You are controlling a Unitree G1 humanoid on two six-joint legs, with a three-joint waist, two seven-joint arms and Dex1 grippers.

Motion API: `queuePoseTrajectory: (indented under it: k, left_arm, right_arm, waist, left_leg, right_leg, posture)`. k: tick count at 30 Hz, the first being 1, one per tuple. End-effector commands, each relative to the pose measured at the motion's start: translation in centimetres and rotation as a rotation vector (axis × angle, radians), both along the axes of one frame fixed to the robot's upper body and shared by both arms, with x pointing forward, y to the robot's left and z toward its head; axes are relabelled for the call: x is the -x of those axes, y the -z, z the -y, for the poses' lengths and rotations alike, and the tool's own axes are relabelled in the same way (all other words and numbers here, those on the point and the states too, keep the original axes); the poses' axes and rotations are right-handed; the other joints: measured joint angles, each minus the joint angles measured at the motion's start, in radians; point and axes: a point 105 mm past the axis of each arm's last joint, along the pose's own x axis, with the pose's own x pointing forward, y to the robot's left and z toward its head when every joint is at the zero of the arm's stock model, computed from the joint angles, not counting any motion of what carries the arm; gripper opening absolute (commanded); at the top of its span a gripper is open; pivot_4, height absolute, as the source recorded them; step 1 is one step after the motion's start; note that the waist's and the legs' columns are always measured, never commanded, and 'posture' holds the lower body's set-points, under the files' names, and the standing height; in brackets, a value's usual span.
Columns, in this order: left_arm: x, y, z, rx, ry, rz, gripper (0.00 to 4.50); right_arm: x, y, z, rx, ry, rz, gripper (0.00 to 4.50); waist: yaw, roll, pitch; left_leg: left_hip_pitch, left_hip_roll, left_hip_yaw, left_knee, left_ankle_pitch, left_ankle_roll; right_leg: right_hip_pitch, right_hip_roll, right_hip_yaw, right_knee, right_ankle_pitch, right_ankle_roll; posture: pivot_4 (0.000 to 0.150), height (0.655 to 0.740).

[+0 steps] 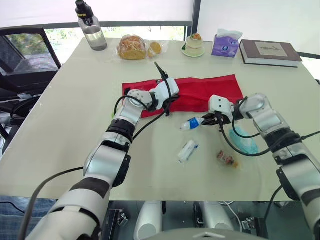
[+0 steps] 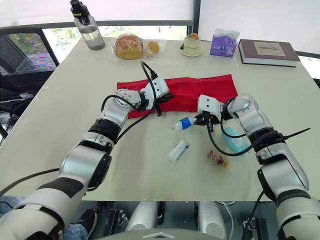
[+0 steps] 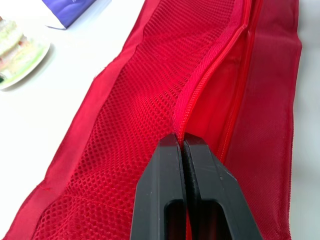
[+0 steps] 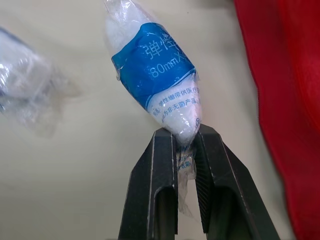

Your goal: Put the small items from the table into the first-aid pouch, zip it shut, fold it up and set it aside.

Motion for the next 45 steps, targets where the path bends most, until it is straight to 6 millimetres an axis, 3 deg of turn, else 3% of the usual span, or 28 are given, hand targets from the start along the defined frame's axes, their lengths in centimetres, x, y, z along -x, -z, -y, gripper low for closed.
queuePoseTrajectory:
  k: [1,4,7,14,21,26,36,43,45]
  left_arm:
    - [0.3,-1.4,1.0,0.041,0.039,0.042,0.0]
    - [0.5,-1.4,1.5,0.048,0.053,0.039,0.0]
    - [0.7,-1.3,2.1,0.06,0.059,0.031,0.0]
    - [1.0,-1.3,3.4,0.082,0.069,0.021,0.0]
    - [2.7,-0.6,5.6,0.099,0.134,-0.003,0.0]
    - [3.3,-0.5,6.3,0.093,0.153,-0.005,0.0]
    - [3.8,-0.6,8.1,0.108,0.185,-0.014,0.0]
    - [3.8,-0.4,7.9,0.117,0.181,-0.029,0.0]
    - [3.7,-0.3,7.6,0.12,0.173,-0.034,0.0]
  right_arm:
    - [-1.0,-2.6,1.4,-0.074,0.138,0.076,0.02]
    - [-1.7,-3.5,2.9,-0.136,0.311,0.084,0.02]
    - [-1.0,-4.0,3.2,-0.184,0.417,0.054,0.02]
    - [1.2,-2.5,4.0,-0.032,0.659,-0.056,0.02]
    - [0.7,-2.3,3.6,-0.021,0.858,-0.074,0.02]
    - [-0.1,-2.6,2.9,-0.04,0.9,-0.07,0.02]
    - [-0.8,-3.9,-2.1,-0.184,0.828,-0.135,0.02]
    - [-1.5,-4.7,-2.7,-0.378,0.862,-0.178,0.02]
    - [-1.3,-4.5,-2.5,-0.368,0.853,-0.174,0.98]
  waist:
    - [0.0,0.0,0.0]
    - [0.0,0.0,0.0]
    - [0.001,0.0,0.0]
    - [-0.001,0.001,0.0]
    - [-0.003,0.001,0.0]
    - [-0.002,0.001,0.0]
    - [-0.005,0.001,0.0]
    - [-0.004,0.001,0.0]
    - [-0.003,0.001,0.0]
  left_leg:
    - [0.0,0.0,0.0,0.0,0.0,0.0]
    - [0.0,0.0,0.0,0.0,0.0,0.0]
    - [0.0,0.0,0.0,0.0,0.0,0.0]
    - [0.0,0.0,0.0,0.0,0.0,0.0]
    - [0.0,0.0,0.0,0.0,0.0,0.0]
    - [0.0,0.0,0.0,0.0,0.0,0.0]
    - [-0.001,0.0,0.0,0.0,0.0,0.0]
    - [-0.001,0.0,0.0,-0.001,0.0,0.0]
    - [-0.001,0.0,0.0,-0.001,0.0,0.0]
  right_leg:
    - [0.0,0.0,0.0,0.0,0.0,0.0]
    - [0.0,0.0,0.0,0.0,0.0,0.0]
    - [0.0,0.0,0.0,0.0,0.0,0.0]
    - [0.0,0.0,0.0,0.0,0.0,0.0]
    - [-0.001,0.0,0.001,0.001,0.0,0.0]
    - [-0.001,0.0,0.001,0.001,0.0,0.0]
    - [-0.001,0.0,0.001,0.001,0.0,0.0]
    - [-0.002,0.0,0.001,0.001,0.0,0.0]
    - [-0.002,0.0,0.001,0.001,0.0,0.0]
  posture:
    - [0.15,0.74]
    - [0.15,0.74]
    - [0.15,0.74]
    - [0.15,0.74]
    - [0.15,0.74]
    - [0.15,0.74]
    - [0.15,0.74]
    - [0.15,0.74]
    - [0.15,0.74]
